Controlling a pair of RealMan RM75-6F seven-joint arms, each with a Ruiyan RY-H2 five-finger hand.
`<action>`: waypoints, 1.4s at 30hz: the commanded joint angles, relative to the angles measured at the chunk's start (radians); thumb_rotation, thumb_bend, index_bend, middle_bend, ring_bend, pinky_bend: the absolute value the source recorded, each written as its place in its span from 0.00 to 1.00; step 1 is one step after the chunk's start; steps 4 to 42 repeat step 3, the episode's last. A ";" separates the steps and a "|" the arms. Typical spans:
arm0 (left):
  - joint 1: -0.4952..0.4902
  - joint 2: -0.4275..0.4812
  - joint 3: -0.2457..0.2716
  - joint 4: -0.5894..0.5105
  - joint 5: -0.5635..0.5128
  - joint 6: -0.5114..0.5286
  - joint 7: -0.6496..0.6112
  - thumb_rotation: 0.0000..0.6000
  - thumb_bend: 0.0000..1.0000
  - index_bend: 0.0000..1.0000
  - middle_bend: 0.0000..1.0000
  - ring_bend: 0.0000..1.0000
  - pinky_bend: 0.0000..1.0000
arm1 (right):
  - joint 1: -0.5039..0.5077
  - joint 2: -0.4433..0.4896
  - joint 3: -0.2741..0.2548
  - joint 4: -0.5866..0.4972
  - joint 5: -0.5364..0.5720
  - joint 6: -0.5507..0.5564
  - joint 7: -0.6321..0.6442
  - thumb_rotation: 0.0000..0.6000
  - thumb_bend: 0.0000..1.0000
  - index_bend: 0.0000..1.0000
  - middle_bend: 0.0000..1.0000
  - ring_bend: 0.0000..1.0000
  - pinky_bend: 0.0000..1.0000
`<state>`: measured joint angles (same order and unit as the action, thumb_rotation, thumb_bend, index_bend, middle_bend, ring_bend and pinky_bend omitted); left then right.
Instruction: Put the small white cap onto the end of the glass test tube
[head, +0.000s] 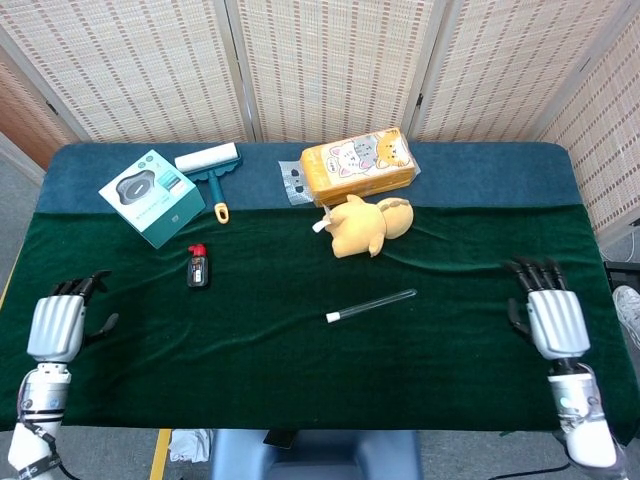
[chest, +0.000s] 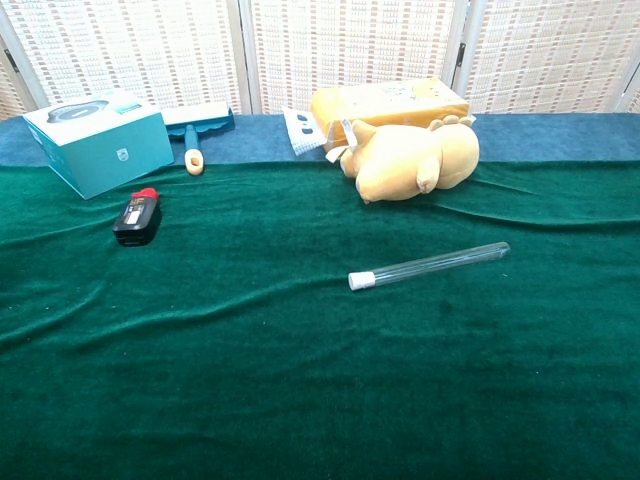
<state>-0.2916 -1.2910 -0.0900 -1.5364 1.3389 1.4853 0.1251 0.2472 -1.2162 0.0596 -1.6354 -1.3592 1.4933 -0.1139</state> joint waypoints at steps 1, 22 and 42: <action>0.044 0.026 0.026 -0.030 0.021 0.034 -0.028 1.00 0.32 0.23 0.43 0.31 0.29 | -0.076 0.032 -0.020 0.004 -0.023 0.076 0.062 1.00 0.66 0.18 0.16 0.14 0.04; 0.066 0.042 0.044 -0.052 0.032 0.043 -0.021 1.00 0.32 0.23 0.42 0.31 0.27 | -0.104 0.025 -0.023 0.021 -0.032 0.108 0.075 1.00 0.66 0.18 0.16 0.14 0.04; 0.066 0.042 0.044 -0.052 0.032 0.043 -0.021 1.00 0.32 0.23 0.42 0.31 0.27 | -0.104 0.025 -0.023 0.021 -0.032 0.108 0.075 1.00 0.66 0.18 0.16 0.14 0.04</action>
